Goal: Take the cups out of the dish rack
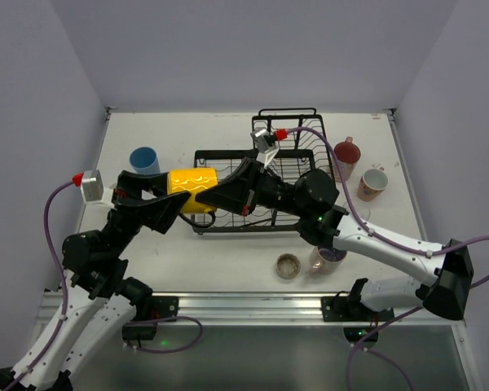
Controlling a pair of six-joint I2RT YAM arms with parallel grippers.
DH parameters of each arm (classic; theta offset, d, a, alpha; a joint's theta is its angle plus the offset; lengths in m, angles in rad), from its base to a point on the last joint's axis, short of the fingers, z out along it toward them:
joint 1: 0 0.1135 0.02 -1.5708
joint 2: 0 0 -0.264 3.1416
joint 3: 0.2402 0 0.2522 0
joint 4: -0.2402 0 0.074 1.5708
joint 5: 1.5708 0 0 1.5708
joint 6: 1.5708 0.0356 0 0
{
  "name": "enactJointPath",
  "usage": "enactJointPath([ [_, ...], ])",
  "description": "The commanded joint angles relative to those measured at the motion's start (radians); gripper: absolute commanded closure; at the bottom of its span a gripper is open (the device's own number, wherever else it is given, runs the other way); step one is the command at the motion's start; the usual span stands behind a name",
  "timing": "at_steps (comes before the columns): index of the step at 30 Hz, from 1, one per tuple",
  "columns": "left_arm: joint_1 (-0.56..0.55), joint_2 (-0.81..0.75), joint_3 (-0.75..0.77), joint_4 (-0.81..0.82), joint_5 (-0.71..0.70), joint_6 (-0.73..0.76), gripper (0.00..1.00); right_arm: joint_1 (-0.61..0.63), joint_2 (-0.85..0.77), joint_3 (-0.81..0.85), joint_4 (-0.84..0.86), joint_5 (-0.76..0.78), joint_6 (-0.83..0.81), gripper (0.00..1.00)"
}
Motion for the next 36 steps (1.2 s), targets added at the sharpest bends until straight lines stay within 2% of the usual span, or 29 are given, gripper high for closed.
enactJointPath([
  [1, 0.010, -0.009, 0.018, 0.073, -0.012, 0.051, 0.50, 0.009, 0.017, 0.021, 0.150, -0.050, 0.066, 1.00],
  [2, 0.010, -0.012, 0.031, 0.035, -0.016, 0.063, 0.42, 0.011, 0.024, 0.039, 0.142, -0.053, 0.060, 1.00],
  [3, 0.010, -0.017, 0.047, -0.009, -0.028, 0.082, 0.24, 0.011, 0.028, 0.052, 0.087, -0.055, 0.033, 1.00],
  [4, 0.010, -0.028, 0.073, -0.063, -0.054, 0.140, 0.17, 0.015, 0.028, 0.070, 0.034, -0.038, 0.010, 1.00],
  [5, 0.010, -0.029, 0.143, -0.205, -0.123, 0.174, 0.04, 0.018, 0.028, 0.101, -0.070, -0.025, -0.019, 1.00],
  [6, 0.010, -0.031, 0.185, -0.285, -0.163, 0.245, 0.00, 0.023, 0.032, 0.115, -0.115, -0.009, -0.070, 1.00],
  [7, 0.010, -0.028, 0.272, -0.430, -0.243, 0.282, 0.00, 0.032, 0.035, 0.131, -0.163, 0.012, -0.091, 1.00],
  [8, 0.010, -0.023, 0.314, -0.506, -0.277, 0.315, 0.00, 0.034, 0.050, 0.160, -0.233, 0.019, -0.113, 1.00],
  [11, 0.010, -0.032, 0.406, -0.656, -0.370, 0.410, 0.00, 0.043, 0.101, 0.204, -0.289, 0.013, -0.148, 1.00],
  [13, 0.010, -0.057, 0.435, -0.698, -0.400, 0.457, 0.00, 0.054, 0.132, 0.230, -0.307, 0.011, -0.170, 1.00],
  [16, 0.010, -0.086, 0.488, -0.856, -0.549, 0.494, 0.00, 0.090, 0.242, 0.372, -0.483, 0.034, -0.277, 1.00],
  [17, 0.010, -0.091, 0.500, -0.885, -0.588, 0.502, 0.00, 0.106, 0.283, 0.479, -0.607, 0.058, -0.317, 1.00],
  [19, 0.010, -0.107, 0.517, -0.960, -0.684, 0.520, 0.00, 0.155, 0.443, 0.619, -0.773, 0.136, -0.436, 1.00],
  [20, 0.010, -0.114, 0.518, -0.976, -0.711, 0.527, 0.00, 0.168, 0.501, 0.756, -0.901, 0.164, -0.473, 1.00],
  [22, 0.010, -0.129, 0.518, -1.005, -0.755, 0.539, 0.00, 0.198, 0.677, 0.892, -1.014, 0.233, -0.552, 1.00],
  [23, 0.010, -0.135, 0.517, -1.030, -0.789, 0.540, 0.00, 0.204, 0.733, 1.017, -1.107, 0.256, -0.575, 1.00],
  [26, 0.010, -0.150, 0.520, -1.056, -0.831, 0.556, 0.00, 0.219, 0.917, 1.211, -1.232, 0.336, -0.670, 1.00],
  [28, 0.010, -0.164, 0.520, -1.056, -0.866, 0.565, 0.00, 0.219, 0.987, 1.257, -1.248, 0.364, -0.700, 1.00],
  [36, 0.010, -0.229, 0.500, -1.011, -0.951, 0.588, 0.00, 0.230, 1.098, 1.242, -1.239, 0.446, -0.878, 1.00],
])
